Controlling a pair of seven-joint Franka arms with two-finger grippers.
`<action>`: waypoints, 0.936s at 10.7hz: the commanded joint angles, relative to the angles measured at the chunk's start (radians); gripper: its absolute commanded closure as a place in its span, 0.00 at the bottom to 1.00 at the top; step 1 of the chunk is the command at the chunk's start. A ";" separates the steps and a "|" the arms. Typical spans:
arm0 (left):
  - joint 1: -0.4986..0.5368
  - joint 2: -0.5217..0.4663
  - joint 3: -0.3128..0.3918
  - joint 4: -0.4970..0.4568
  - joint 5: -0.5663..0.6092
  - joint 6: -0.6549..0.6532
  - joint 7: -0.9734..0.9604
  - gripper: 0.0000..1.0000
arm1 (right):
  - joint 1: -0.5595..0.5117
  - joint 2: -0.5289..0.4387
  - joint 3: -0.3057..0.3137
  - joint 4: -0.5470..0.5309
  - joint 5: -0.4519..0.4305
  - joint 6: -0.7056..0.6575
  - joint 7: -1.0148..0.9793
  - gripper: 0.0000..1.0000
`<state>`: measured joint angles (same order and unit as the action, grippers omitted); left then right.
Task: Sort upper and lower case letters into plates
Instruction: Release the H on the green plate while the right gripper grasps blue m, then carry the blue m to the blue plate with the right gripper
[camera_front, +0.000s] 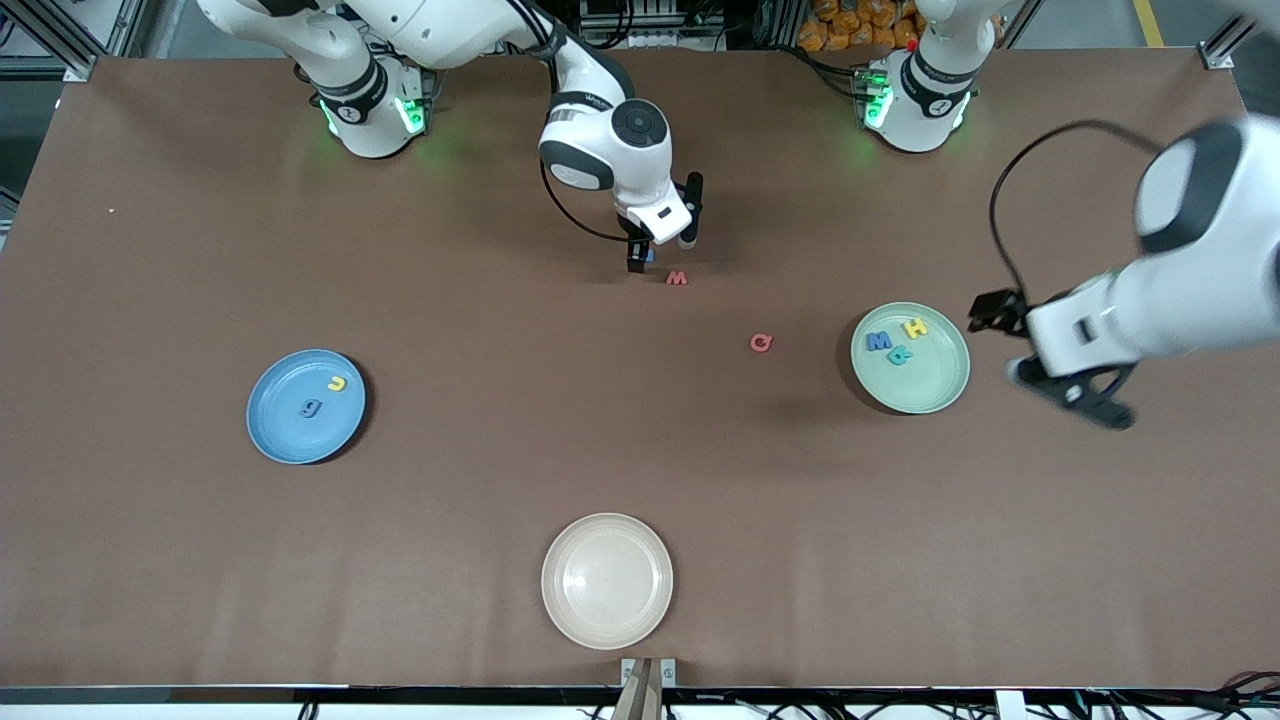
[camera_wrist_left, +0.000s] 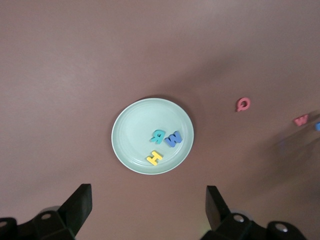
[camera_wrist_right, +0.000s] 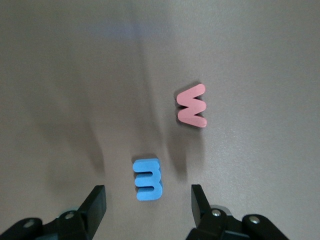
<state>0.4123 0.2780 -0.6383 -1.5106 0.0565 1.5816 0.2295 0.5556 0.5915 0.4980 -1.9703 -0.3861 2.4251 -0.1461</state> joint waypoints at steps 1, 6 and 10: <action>0.007 -0.053 -0.014 -0.023 -0.049 -0.006 -0.004 0.00 | 0.029 0.036 -0.010 0.025 -0.049 0.006 0.062 0.24; 0.017 -0.072 -0.001 -0.023 -0.046 -0.020 0.013 0.00 | 0.030 0.060 -0.016 0.039 -0.082 0.023 0.120 0.36; 0.020 -0.072 -0.001 -0.023 -0.040 -0.023 0.011 0.00 | 0.029 0.064 -0.027 0.041 -0.103 0.022 0.122 0.76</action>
<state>0.4216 0.2240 -0.6389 -1.5228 0.0325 1.5693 0.2314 0.5698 0.6396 0.4866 -1.9502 -0.4571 2.4449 -0.0524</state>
